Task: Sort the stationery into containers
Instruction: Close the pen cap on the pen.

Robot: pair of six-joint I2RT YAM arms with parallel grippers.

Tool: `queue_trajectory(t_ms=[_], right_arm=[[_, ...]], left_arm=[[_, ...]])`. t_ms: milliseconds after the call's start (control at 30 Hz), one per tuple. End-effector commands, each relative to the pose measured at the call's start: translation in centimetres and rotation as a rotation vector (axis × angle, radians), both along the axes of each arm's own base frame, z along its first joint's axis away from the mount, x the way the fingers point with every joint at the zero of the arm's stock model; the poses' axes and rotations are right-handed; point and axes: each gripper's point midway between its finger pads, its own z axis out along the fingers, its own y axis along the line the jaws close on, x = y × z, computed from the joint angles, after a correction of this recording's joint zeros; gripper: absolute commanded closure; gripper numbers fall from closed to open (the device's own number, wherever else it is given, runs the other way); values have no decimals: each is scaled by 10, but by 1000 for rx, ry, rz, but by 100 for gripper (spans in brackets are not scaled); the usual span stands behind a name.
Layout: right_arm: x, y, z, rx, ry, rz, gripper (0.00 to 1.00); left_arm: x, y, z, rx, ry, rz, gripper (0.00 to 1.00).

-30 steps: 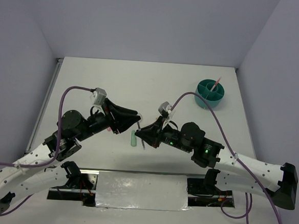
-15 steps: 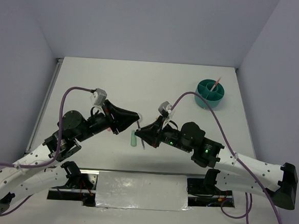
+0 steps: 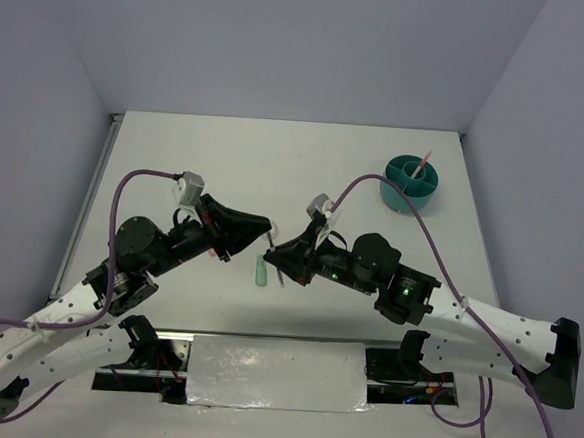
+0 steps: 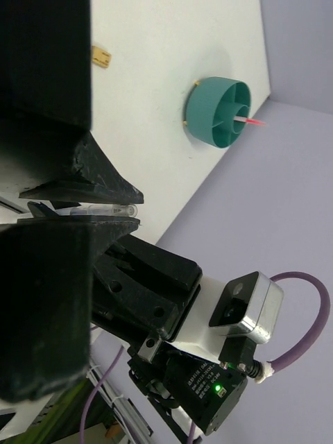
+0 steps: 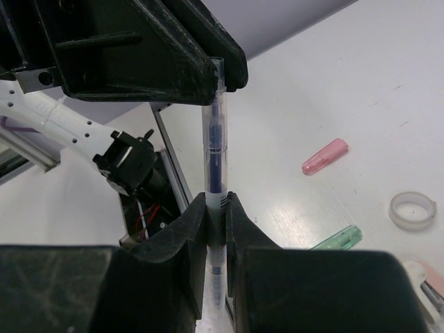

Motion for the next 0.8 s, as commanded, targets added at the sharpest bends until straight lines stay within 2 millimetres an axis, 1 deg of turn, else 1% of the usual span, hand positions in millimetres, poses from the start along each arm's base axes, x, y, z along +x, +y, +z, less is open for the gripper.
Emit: queue_trajectory(t_ms=[0,67,100,167,200,233,267,300,333,367,400,500,533,600,633,667,700,733,767], right_arm=[[5,-1,68,116,-119,-18,100],[8,-2,78,118,-147,-27,100],[11,-4,92,135,-165,-33,100],[9,-2,101,137,-196,-13,100],[12,-3,112,152,-216,-19,100],[15,-2,114,148,-225,-19,100],[16,-2,123,162,-234,-15,100],[19,0,124,165,-235,9,100],[19,-1,131,179,-242,19,100],[23,-1,137,186,-247,22,100],[29,-3,141,188,-251,15,100],[34,-3,155,199,-268,22,100],[32,-3,165,211,-280,33,100],[34,1,167,204,-277,44,100],[33,1,175,210,-290,48,100],[35,3,176,210,-288,47,100],[39,7,171,191,-279,47,100],[39,8,178,197,-288,49,100],[40,9,179,197,-287,51,100]], left_arm=[[-5,-10,-12,20,3,-60,100],[-6,-14,-19,31,15,-79,100],[-6,-16,-26,39,31,-83,100],[-7,-17,-33,44,39,-95,100],[-8,-17,-37,43,45,-94,100],[-8,-17,-39,43,46,-96,100],[-9,-18,-46,51,60,-98,100],[-11,-19,-49,50,69,-107,100],[-12,-19,-53,51,77,-109,100],[-13,-21,-61,59,93,-117,100],[-14,-23,-65,57,103,-125,100],[-18,-28,-81,82,128,-135,100],[-20,-30,-85,91,133,-139,100],[-22,-32,-91,107,139,-139,100],[-24,-34,-94,113,144,-147,100],[-25,-36,-97,117,149,-151,100],[-26,-37,-100,121,155,-155,100],[-29,-38,-102,118,154,-164,100],[-28,-40,-107,129,163,-164,100]])
